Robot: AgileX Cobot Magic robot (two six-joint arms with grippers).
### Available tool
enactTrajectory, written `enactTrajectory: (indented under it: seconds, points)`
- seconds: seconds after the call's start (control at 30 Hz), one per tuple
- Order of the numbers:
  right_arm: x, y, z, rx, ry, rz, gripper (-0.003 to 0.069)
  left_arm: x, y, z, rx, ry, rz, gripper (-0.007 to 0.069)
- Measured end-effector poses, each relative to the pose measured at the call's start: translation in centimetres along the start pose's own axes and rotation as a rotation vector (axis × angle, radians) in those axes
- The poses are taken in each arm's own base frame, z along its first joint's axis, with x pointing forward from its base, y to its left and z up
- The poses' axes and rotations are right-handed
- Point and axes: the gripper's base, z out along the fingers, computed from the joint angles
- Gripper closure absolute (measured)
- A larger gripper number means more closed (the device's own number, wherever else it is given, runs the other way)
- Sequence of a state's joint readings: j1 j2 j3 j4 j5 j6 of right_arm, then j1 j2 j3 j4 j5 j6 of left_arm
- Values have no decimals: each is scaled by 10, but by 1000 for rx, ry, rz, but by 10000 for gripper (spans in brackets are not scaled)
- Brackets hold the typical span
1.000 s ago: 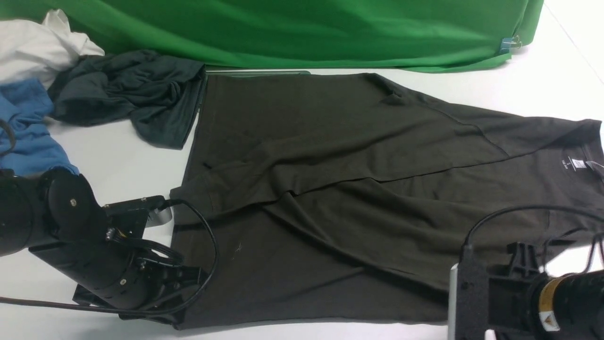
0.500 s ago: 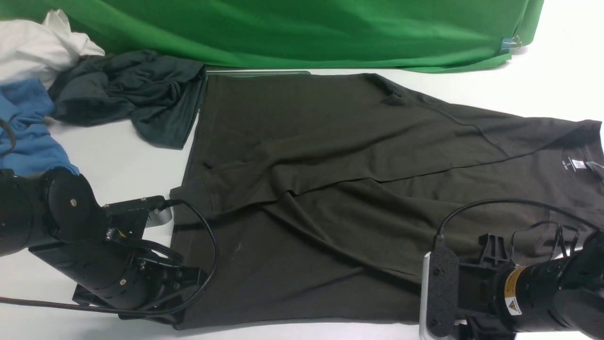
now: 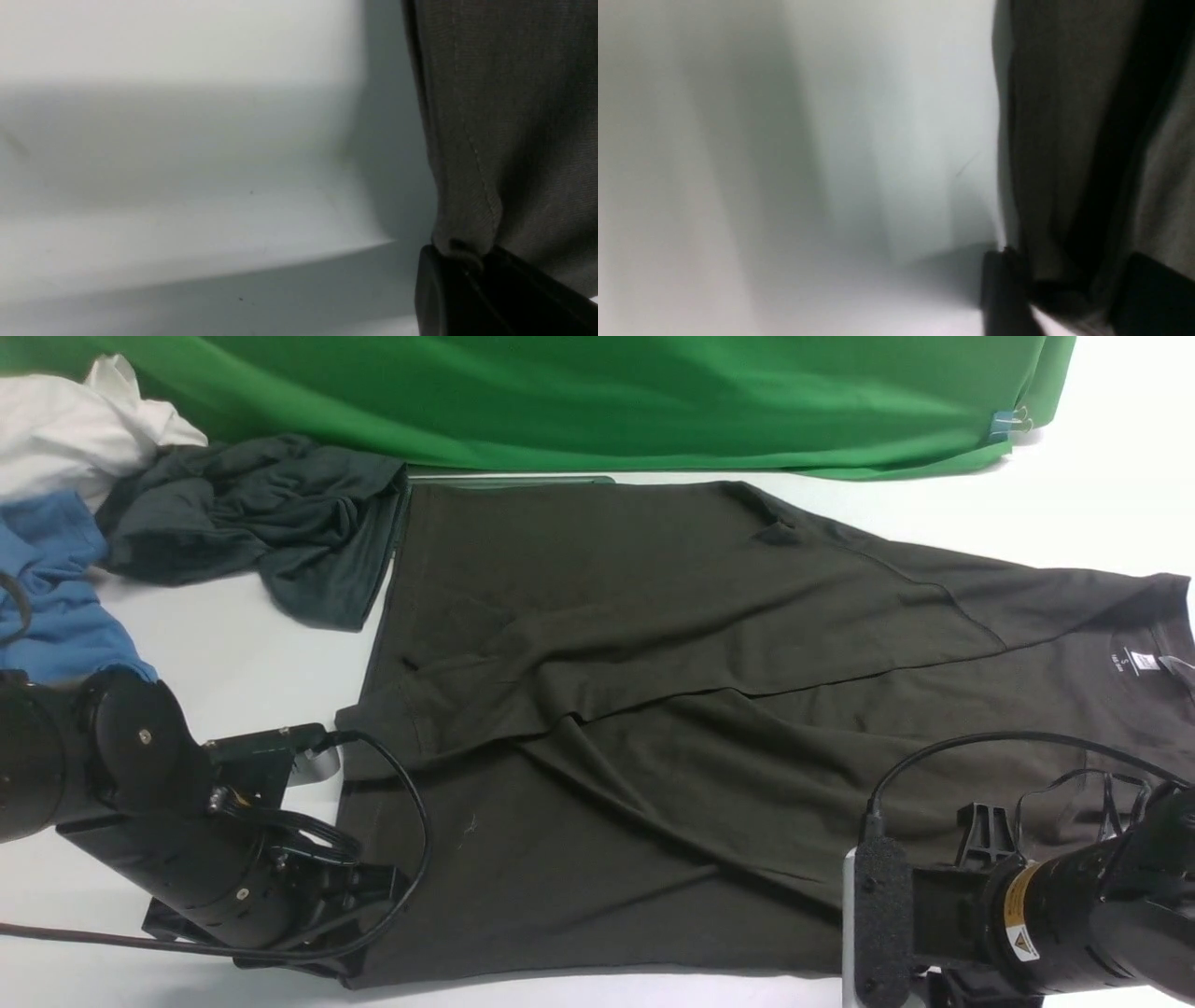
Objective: Fold a long-sleeved shirt on a white desktop.
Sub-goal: 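Grasp the near edge of the shirt at its hem and shoulder corners, then fold the black garment in half by bringing its near edge over to the far edge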
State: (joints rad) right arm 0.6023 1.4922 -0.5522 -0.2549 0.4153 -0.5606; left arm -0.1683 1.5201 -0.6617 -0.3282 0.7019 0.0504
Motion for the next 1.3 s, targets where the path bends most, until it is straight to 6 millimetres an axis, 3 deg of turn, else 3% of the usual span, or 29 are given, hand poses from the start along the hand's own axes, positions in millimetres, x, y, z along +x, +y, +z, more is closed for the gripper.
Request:
enactTrajectory:
  seconds: [0.07, 0.13, 0.4, 0.57, 0.73, 0.87, 1.03, 1.17, 1.3]
  points:
    - [0, 0, 1, -1, 3, 10, 494, 0, 0, 0, 0, 0, 0, 582]
    - [0, 0, 1, 0, 5, 19, 579, 0, 0, 0, 0, 0, 3, 582]
    - [6, -1, -17, -5, 53, 50, 598, 2, -3, -16, 14, -66, 31, 582]
    - [6, -7, -50, 13, 55, 101, 598, 16, -9, -50, 45, -157, 65, 582]
    - [8, 4, -69, -79, 20, 227, 598, 37, -12, -77, 61, -186, 85, 582]
    - [14, 19, -70, -174, 38, 287, 599, 52, -12, -88, 72, -187, 76, 582]
    - [20, 30, -70, -235, 63, 314, 599, 69, -9, -83, 91, -181, 57, 582]
    - [17, 27, -74, -217, 36, 314, 599, 65, -8, -83, 91, -239, 53, 582]
    - [3, 5, -93, -134, -30, 298, 602, 44, -12, -98, 75, -367, 76, 582]
